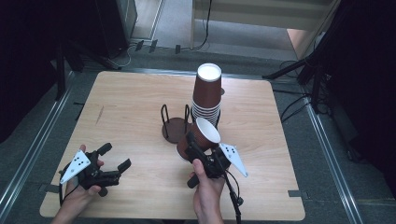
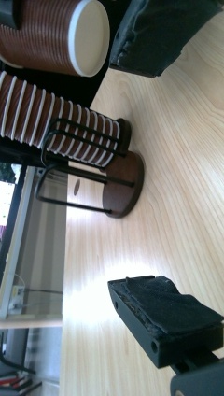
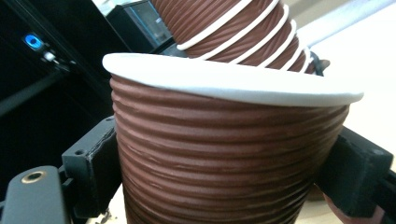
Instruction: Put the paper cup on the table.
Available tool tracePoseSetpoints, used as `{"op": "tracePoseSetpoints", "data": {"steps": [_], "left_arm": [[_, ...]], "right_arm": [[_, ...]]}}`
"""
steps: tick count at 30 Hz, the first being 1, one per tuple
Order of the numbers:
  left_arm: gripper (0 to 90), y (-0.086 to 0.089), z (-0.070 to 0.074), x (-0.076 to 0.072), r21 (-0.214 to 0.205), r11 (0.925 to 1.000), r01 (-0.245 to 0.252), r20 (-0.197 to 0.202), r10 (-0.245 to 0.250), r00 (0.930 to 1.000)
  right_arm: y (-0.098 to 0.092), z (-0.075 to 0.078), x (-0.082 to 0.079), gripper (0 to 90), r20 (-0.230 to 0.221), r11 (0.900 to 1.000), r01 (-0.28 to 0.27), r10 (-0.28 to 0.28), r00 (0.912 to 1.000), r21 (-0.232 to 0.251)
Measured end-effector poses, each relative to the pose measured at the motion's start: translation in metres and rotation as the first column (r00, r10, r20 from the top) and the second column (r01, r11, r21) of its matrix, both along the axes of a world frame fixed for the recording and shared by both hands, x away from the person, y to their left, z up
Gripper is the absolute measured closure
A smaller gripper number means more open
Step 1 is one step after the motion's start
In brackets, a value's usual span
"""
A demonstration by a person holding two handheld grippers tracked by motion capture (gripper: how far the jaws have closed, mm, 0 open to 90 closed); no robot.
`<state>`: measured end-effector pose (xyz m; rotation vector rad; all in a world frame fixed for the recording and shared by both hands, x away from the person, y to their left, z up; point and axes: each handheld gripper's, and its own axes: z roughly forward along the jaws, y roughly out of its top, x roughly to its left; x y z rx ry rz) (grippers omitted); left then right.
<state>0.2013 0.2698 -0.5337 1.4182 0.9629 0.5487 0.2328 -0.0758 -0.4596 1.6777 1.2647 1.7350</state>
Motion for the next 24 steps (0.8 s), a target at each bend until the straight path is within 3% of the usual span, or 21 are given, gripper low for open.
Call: {"op": "tracePoseSetpoints", "data": {"steps": [6, 11, 16, 24], "left_arm": [[0.0, 0.013, -0.001, -0.001, -0.008, 0.9993, -0.037, -0.003, 0.037, 0.9993], [0.0, 0.022, -0.006, -0.004, -0.001, 0.9986, -0.054, -0.015, 0.054, 0.9984], [0.0, 0.031, -0.009, -0.003, -0.002, 0.9966, -0.083, -0.018, 0.083, 0.9964], [0.0, 0.037, -0.014, -0.002, 0.012, 0.9944, -0.105, -0.032, 0.105, 0.9939]], "right_arm": [[-0.003, -0.005, -0.001, 12.6, 0.051, 0.9930, 0.011, -0.005, 0.9987, -0.118], [-0.009, -0.009, -0.001, 12.6, 0.065, 0.9868, 0.025, -0.015, 0.9978, -0.160], [-0.017, -0.014, 0.000, 12.6, 0.110, 0.9802, 0.040, -0.019, 0.9938, -0.194], [-0.028, -0.018, 0.003, 12.6, 0.156, 0.9573, 0.092, -0.050, 0.9864, -0.274]]}}
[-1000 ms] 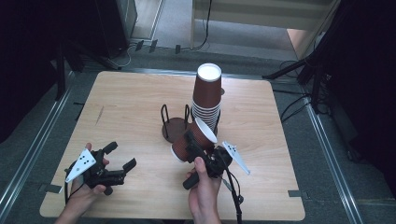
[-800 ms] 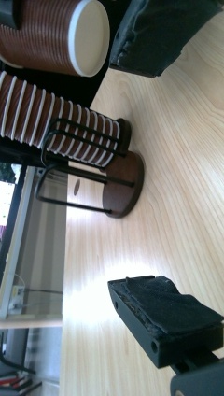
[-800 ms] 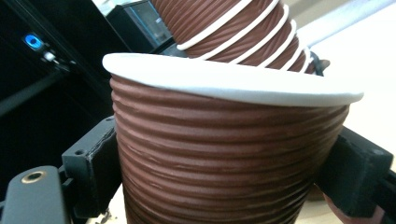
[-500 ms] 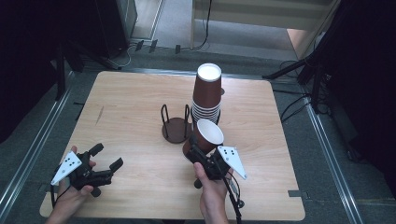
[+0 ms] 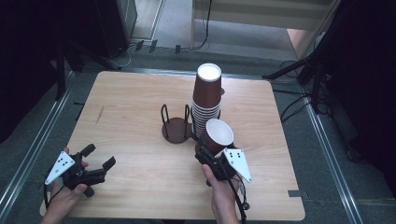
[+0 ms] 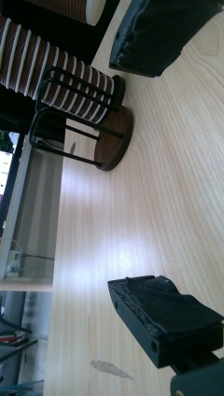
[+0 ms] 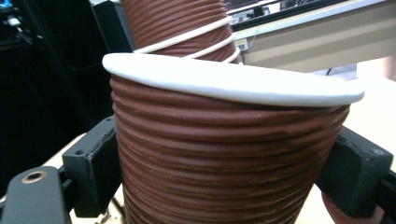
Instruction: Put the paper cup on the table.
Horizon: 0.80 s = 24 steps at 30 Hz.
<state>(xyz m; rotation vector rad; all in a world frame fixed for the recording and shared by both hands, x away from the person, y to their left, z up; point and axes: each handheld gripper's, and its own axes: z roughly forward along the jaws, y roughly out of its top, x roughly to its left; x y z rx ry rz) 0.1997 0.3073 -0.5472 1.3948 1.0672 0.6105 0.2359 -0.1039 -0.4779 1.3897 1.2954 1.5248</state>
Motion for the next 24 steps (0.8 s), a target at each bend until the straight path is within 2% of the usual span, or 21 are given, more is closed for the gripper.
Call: {"op": "tracePoseSetpoints", "data": {"steps": [10, 21, 24], "left_arm": [[0.0, 0.001, -0.006, 0.002, 0.026, 0.9996, -0.010, -0.013, 0.010, 0.9999], [0.0, 0.001, -0.007, 0.002, 0.024, 0.9994, -0.024, -0.029, 0.024, 0.9993], [0.0, 0.000, -0.007, 0.002, 0.031, 0.9990, -0.031, -0.032, 0.032, 0.9990]], "right_arm": [[-0.014, -0.006, 0.007, 12.5, 0.039, 0.9956, 0.040, -0.037, 0.9985, -0.084], [-0.034, -0.013, 0.009, 12.4, 0.074, 0.9889, 0.076, -0.067, 0.9950, -0.127], [-0.041, -0.015, 0.010, 12.4, 0.072, 0.9860, 0.089, -0.079, 0.9943, -0.141]]}}
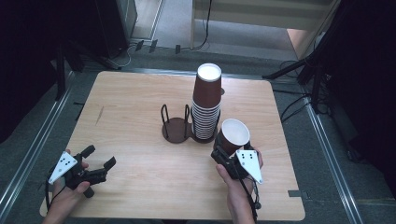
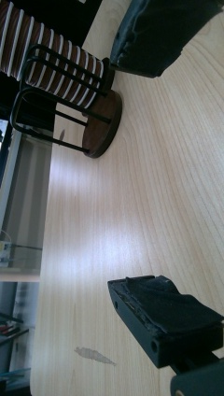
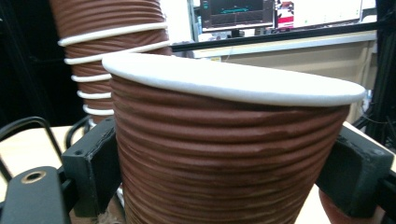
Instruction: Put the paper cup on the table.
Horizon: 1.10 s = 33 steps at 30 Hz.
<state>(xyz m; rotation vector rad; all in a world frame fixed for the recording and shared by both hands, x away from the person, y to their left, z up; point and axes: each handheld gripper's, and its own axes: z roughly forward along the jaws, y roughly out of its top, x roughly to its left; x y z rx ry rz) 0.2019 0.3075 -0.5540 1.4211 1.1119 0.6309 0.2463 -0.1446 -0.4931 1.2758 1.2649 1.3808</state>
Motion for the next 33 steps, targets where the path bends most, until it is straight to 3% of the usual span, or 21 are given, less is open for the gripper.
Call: {"op": "tracePoseSetpoints", "data": {"steps": [7, 10, 13, 16, 19, 33], "left_arm": [[0.0, 0.000, 0.000, 0.001, 0.000, 0.9998, -0.021, -0.010, 0.021, 0.9997], [0.0, -0.001, 0.000, 0.001, 0.000, 0.9996, -0.028, -0.012, 0.028, 0.9995], [0.0, -0.001, 0.000, 0.001, 0.000, 0.9992, -0.039, -0.016, 0.039, 0.9991], [0.0, -0.001, 0.000, 0.001, -0.002, 0.9991, -0.042, -0.016, 0.042, 0.9990], [0.0, 0.000, 0.000, 0.001, -0.007, 0.9992, -0.040, -0.020, 0.040, 0.9990], [0.0, 0.000, 0.000, 0.002, -0.016, 0.9992, -0.037, -0.032, 0.037, 0.9988]], "right_arm": [[-0.014, -0.002, 0.005, 12.4, 0.007, 0.9993, 0.036, -0.036, 0.9993, -0.005], [-0.017, -0.003, 0.008, 12.4, 0.014, 0.9985, 0.050, -0.050, 0.9987, -0.021], [-0.021, -0.004, 0.013, 12.3, 0.012, 0.9951, 0.074, -0.073, 0.9972, -0.066], [-0.024, -0.005, 0.018, 12.3, 0.008, 0.9952, 0.073, -0.073, 0.9973, -0.065], [-0.026, -0.007, 0.024, 12.3, 0.006, 0.9922, 0.080, -0.080, 0.9968, -0.096], [-0.032, -0.015, 0.062, 11.7, -0.020, 0.9895, 0.114, -0.116, 0.9930, -0.089]]}}
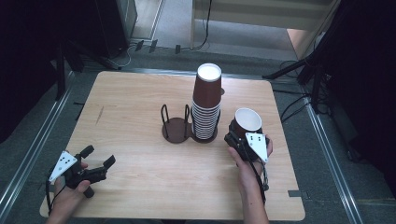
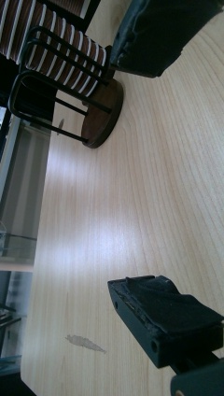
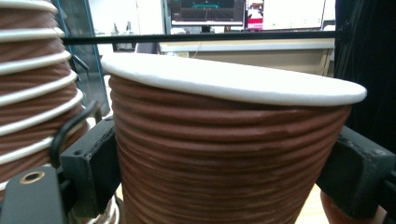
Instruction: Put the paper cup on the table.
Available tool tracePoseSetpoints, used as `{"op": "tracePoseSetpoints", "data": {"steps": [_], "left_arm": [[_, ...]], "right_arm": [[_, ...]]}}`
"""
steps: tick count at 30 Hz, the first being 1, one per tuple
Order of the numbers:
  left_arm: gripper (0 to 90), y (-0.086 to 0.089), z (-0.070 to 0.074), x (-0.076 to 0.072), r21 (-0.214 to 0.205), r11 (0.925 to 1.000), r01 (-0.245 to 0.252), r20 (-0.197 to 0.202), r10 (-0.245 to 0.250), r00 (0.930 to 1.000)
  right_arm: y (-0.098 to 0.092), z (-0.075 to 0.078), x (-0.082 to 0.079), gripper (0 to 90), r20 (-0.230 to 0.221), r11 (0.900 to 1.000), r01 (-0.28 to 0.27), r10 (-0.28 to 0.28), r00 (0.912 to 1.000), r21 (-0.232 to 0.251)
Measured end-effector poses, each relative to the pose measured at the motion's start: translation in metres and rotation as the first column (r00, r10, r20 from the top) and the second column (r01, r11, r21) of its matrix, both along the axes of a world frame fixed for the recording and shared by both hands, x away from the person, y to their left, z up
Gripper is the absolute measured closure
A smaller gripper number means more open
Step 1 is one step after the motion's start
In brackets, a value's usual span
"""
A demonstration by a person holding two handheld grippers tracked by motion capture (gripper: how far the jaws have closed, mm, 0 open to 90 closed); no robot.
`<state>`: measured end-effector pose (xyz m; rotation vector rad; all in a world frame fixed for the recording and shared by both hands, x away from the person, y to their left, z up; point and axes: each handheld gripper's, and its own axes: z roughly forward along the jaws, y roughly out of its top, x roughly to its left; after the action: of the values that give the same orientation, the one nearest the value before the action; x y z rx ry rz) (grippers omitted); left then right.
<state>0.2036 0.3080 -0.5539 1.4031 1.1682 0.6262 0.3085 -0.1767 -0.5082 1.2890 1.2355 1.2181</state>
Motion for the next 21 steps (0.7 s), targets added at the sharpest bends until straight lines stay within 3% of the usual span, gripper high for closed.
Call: {"op": "tracePoseSetpoints", "data": {"steps": [4, 8, 15, 21], "left_arm": [[0.0, 0.001, 0.000, 0.000, 0.001, 1.0000, 0.003, -0.002, -0.003, 1.0000], [0.0, 0.000, 0.000, 0.000, 0.003, 1.0000, 0.004, -0.001, -0.004, 1.0000], [0.0, 0.000, 0.000, 0.001, 0.002, 1.0000, 0.002, -0.005, -0.002, 1.0000], [0.0, 0.001, 0.000, 0.001, -0.002, 1.0000, 0.004, -0.006, -0.004, 1.0000]], "right_arm": [[-0.002, -0.003, 0.010, 11.3, -0.008, 0.9995, 0.031, -0.031, 0.9995, -0.009], [-0.008, -0.006, 0.022, 11.1, -0.031, 0.9981, 0.047, -0.045, 0.9985, 0.041], [-0.009, -0.023, 0.034, 10.7, -0.069, 0.9976, 0.054, -0.057, 0.9960, -0.042], [-0.007, -0.029, 0.037, 10.5, -0.082, 0.9968, 0.051, -0.056, 0.9951, -0.061]]}}
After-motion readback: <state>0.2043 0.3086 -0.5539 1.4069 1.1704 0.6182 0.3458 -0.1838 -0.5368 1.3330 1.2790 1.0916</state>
